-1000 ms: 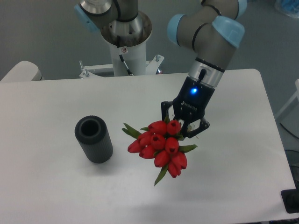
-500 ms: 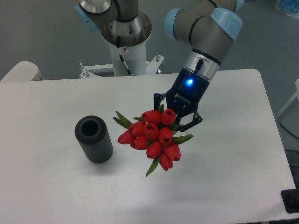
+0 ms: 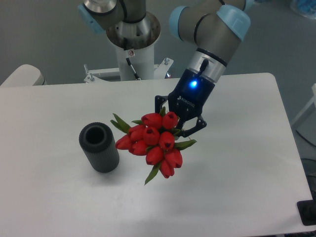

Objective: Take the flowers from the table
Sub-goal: 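Raise the held tulips higher and carry them toward the black vase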

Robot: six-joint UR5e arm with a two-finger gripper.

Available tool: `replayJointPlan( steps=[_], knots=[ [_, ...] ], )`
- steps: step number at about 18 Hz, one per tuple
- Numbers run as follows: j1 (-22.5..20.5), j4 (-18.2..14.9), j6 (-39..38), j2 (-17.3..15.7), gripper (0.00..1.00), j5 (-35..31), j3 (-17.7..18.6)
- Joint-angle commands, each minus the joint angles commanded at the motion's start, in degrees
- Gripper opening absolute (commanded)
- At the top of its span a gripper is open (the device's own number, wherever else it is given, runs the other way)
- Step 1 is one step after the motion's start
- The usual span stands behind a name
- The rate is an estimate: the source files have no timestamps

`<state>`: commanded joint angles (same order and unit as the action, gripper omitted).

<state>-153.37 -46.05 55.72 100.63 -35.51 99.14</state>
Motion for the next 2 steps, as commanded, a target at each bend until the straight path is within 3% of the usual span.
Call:
replayJointPlan(
  steps=[2],
  knots=[
    [0.0, 0.0, 0.1, 0.0, 0.17, 0.0, -0.1]
  ],
)
